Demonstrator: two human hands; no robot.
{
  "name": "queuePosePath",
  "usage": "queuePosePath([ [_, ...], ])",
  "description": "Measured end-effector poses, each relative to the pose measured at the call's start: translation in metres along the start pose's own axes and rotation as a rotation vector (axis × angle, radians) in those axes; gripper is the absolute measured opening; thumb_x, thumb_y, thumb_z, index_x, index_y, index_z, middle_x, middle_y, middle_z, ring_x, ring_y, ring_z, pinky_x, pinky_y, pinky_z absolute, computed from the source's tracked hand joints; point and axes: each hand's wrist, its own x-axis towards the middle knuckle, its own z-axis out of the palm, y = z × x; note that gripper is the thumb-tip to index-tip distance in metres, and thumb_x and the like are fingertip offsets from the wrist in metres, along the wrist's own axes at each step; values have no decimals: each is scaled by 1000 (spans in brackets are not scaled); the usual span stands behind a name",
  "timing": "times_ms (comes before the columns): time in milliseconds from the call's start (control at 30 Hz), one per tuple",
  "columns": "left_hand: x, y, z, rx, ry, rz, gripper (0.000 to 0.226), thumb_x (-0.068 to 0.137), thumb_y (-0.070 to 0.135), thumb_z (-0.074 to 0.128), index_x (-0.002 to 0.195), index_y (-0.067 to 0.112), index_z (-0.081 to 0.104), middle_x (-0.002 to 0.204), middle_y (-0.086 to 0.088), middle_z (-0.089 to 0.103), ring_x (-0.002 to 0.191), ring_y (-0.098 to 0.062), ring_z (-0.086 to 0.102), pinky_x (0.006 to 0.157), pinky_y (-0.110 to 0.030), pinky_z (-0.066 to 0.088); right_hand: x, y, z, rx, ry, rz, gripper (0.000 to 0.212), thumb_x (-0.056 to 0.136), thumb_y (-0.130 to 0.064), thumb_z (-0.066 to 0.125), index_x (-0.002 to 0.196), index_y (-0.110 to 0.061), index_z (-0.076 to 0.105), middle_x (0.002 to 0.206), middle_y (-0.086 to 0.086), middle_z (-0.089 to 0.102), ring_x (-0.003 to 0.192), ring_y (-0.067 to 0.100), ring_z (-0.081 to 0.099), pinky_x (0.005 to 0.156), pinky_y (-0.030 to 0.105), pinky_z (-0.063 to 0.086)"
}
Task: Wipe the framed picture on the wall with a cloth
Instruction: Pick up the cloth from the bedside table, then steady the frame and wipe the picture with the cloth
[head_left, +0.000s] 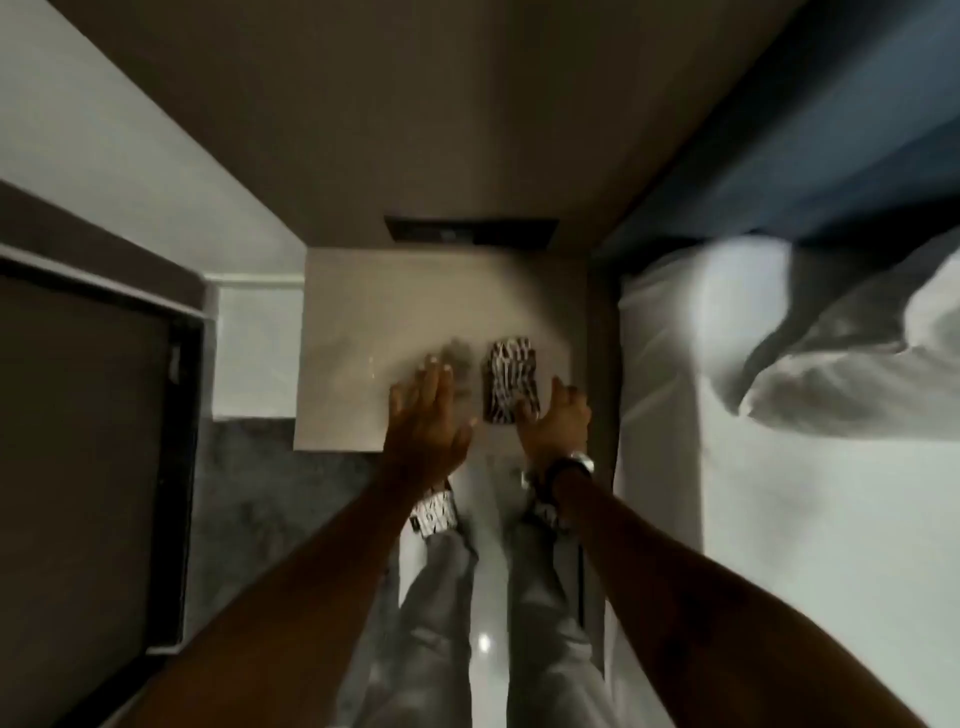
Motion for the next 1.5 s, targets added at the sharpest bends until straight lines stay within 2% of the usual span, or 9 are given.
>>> queuePosePath([
  [300, 95, -34, 126, -44, -76, -113, 84, 88, 59, 34, 149, 2, 23, 158, -24, 21, 147, -38, 17, 117, -56, 5, 153, 39, 100, 135, -30, 276, 55, 82, -28, 69, 132, -14, 52, 136, 14, 55, 126, 35, 53, 106, 45, 47],
  [400, 101, -30, 145, -95, -70, -163, 84, 89, 59, 31, 149, 1, 23, 158, -25, 20, 147, -38, 15, 117, -57, 4, 162, 42, 123, 31, 0, 341, 49, 76, -30, 72, 118, -14, 53, 125, 13, 60, 116, 37, 57, 100, 47, 50],
  [533, 96, -29, 147, -126, -62, -193, 79, 92, 56, 38, 148, 2, 24, 158, -24, 22, 146, -38, 17, 117, -57, 6, 162, 54, 130, 218, -137, 434, 41, 79, -30, 76, 115, -14, 64, 121, 9, 68, 114, 31, 64, 84, 28, 48],
  [667, 87, -29, 119, -128, -18, -177, 75, 92, 52, 41, 147, 1, 29, 155, -24, 28, 144, -38, 24, 116, -57, 10, 138, 45, 112, 405, -126, 454, 32, 74, -22, 82, 103, -11, 74, 105, 9, 75, 101, 29, 69, 97, 34, 53],
  [833, 81, -15, 22, -101, 113, -84, 65, 93, 47, 43, 142, 5, 38, 151, -20, 38, 139, -33, 36, 115, -54, 21, 85, 7, 35, 936, -190, 384, 23, 83, 19, 62, 98, 2, 64, 63, -4, 72, 71, 22, 67, 85, 34, 54],
  [1033, 89, 40, -161, -55, 294, 152, 56, 96, 42, 38, 142, 10, 41, 151, -12, 41, 138, -27, 38, 115, -50, 26, 20, -89, -124, 1133, -244, 184, 26, 87, 17, 57, 106, 0, 59, 95, 16, 62, 86, 31, 63, 79, 38, 61],
  [1200, 91, 121, -325, -229, 635, 455, 43, 95, 29, 51, 134, 9, 52, 144, -10, 50, 130, -24, 49, 114, -44, 25, -36, -173, -283, 1411, -251, -9, 39, 91, 1, 57, 129, -3, 57, 129, 22, 60, 118, 39, 58, 109, 58, 40],
  [1367, 84, 207, -489, -53, 838, 890, 48, 89, 26, 57, 133, 8, 52, 145, -13, 50, 132, -26, 47, 114, -49, 27, -96, -234, -448, 1758, -222, -357, 29, 98, -10, 44, 108, -5, 71, 101, 15, 77, 90, 30, 76, 91, 53, 50],
  [1500, 71, 270, -613, 156, 1012, 1055, 53, 89, 30, 57, 136, 8, 49, 147, -13, 47, 135, -26, 44, 114, -47, 26, -143, -264, -570, 1842, -47, -584, 27, 97, -4, 40, 107, 2, 65, 103, 19, 73, 94, 32, 70, 112, 54, 37],
])
